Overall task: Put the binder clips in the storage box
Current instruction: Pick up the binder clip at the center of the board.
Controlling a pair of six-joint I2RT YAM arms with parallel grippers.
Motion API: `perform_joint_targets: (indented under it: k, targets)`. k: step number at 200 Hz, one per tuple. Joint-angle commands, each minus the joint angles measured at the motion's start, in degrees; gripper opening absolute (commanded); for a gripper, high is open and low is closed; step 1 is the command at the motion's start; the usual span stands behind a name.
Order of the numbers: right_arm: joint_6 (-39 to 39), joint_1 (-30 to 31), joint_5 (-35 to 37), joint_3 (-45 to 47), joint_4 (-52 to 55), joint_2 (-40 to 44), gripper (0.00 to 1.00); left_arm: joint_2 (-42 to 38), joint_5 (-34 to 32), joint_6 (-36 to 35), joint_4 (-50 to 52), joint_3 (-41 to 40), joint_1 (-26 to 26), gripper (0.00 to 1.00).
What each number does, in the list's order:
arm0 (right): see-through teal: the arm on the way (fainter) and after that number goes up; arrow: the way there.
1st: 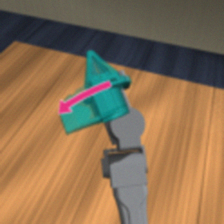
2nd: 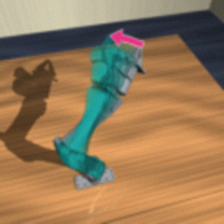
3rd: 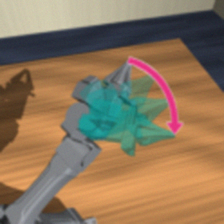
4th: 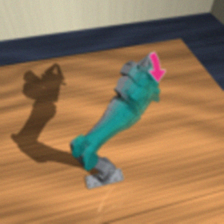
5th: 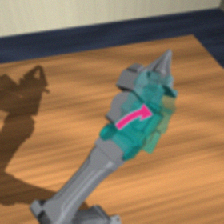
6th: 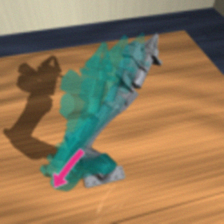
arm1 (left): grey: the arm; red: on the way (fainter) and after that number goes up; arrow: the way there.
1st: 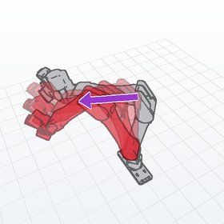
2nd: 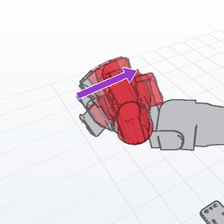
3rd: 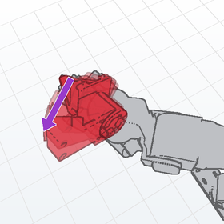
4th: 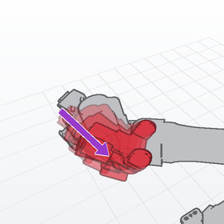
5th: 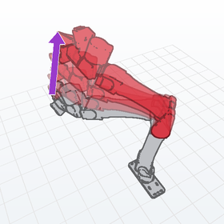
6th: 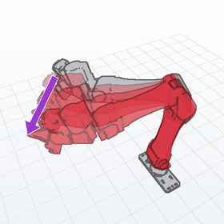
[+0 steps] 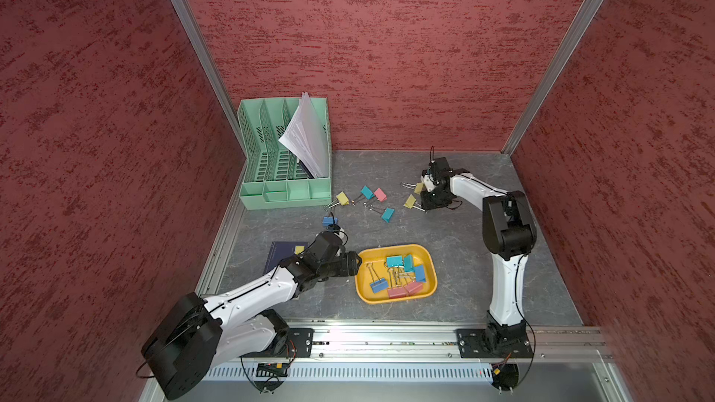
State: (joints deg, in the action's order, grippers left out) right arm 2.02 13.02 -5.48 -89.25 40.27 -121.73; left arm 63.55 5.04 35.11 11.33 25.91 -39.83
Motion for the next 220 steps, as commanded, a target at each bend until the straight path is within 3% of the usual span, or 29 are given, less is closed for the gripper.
perform_joint_targets:
  k: [1, 33, 64, 119, 178, 220]
  targets:
    - [-3.8, 1.6, -1.8, 4.0, 0.7, 3.9, 0.51, -1.2, -0.1, -0.1, 0.2, -1.1, 0.4, 0.79]
    - [-5.6, 2.0, -2.6, 7.0, -1.6, 9.5, 0.60, -1.9, -0.1, 0.1, 0.6, -1.5, 0.5, 0.79]
    - [-2.3, 2.8, -5.6, 6.7, -3.1, 11.6, 0.68, -2.5, -0.2, 0.2, 0.5, -1.9, 0.5, 0.79]
    - [6.5, 5.2, -7.0, 1.0, -1.9, 5.0, 0.82, -3.3, -0.4, 0.1, 1.1, -1.8, 0.5, 0.79]
    - [14.2, 6.0, -3.6, -6.4, 2.0, -1.1, 0.84, -3.5, -0.5, 0.1, 1.8, -1.5, 0.6, 0.80]
    - [15.8, 6.4, -2.5, -6.4, 1.8, -2.7, 0.84, -3.5, -0.6, 0.0, 2.0, -1.3, 0.6, 0.80]
